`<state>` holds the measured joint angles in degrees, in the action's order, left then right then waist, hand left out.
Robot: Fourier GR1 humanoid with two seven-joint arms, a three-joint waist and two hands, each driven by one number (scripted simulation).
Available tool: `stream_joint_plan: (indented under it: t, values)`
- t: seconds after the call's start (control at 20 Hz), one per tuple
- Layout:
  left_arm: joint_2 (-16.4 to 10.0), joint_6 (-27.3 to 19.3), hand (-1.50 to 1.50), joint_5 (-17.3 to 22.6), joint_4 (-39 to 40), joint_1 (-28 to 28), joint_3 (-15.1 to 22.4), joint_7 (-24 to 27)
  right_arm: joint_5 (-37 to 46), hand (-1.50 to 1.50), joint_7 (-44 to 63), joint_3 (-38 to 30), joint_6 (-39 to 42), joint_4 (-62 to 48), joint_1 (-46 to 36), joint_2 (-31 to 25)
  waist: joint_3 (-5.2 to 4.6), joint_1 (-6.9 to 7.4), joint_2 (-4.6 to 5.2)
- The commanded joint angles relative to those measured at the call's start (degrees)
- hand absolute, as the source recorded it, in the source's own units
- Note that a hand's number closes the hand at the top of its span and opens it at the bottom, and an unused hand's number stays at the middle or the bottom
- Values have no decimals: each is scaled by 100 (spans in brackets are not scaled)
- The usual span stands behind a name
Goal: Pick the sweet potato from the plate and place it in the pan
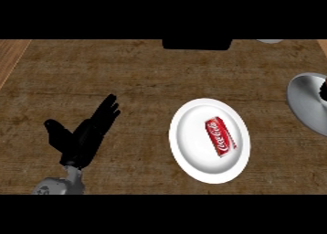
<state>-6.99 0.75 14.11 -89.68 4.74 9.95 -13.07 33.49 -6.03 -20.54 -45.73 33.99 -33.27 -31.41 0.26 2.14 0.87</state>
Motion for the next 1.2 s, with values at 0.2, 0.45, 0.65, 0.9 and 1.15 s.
stream_joint_plan:
  t: [0.2, 0.45, 0.65, 0.9, 1.15]
  values:
    - [-88, 160, 0, -11, 195, 187, -99, 75, -177, 150, -131, -451, 335, -1762, -543, -662, -6, 126, 68]
    - [140, 1, 0, -101, 61, 369, 122, -126, 67, -150, -13, -207, 1010, -2358, -671, -801, 23, 280, 130]
    - [50, 165, 0, 74, -44, 99, 8, -11, -512, -150, -809, -726, 1225, -2185, -590, -723, 38, 207, 100]
    - [-51, 196, 0, 25, -20, -81, -31, 55, -1530, -150, -1864, -1629, 1677, -1753, -599, -660, 48, 73, 57]
    - [-43, 165, 0, 51, -209, -117, -30, -45, -2216, -150, -2243, -2246, 2684, -1990, -397, -865, 36, 61, 41]
